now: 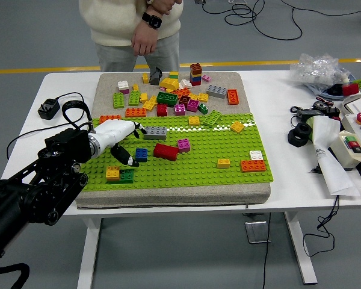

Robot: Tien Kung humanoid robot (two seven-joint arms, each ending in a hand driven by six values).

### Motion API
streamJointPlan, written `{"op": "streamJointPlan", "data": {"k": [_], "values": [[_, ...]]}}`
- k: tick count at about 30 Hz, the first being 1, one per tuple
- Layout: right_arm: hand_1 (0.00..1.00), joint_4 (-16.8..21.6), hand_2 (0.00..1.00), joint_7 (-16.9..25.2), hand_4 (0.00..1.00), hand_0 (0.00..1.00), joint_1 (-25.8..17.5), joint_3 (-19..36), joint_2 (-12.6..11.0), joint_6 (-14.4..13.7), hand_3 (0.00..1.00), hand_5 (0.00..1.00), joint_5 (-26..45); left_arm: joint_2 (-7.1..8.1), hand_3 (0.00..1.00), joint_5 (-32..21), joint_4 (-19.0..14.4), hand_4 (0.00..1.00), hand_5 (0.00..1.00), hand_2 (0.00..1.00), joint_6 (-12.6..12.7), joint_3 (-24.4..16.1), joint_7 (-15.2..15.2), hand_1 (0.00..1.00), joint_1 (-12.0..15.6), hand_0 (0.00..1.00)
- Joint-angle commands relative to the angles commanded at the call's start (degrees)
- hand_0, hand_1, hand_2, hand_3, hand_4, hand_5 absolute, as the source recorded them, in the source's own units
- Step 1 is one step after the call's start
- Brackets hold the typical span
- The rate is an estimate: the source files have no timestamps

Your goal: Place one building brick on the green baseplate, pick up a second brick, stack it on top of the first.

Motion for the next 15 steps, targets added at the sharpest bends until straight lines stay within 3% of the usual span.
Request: {"op": "streamJointPlan", "data": {"k": [15], "values": [[0.705,0.0,0.737,0.03,0.998,0.765,0.06,0.01,0.1,0.01,0.747,0.63,-0.02,-1.07,0.752,0.0,2.75,0.998,0.166,0.634,2.98,1.73,-0.26,0.743,-0.61,0.892]]}}
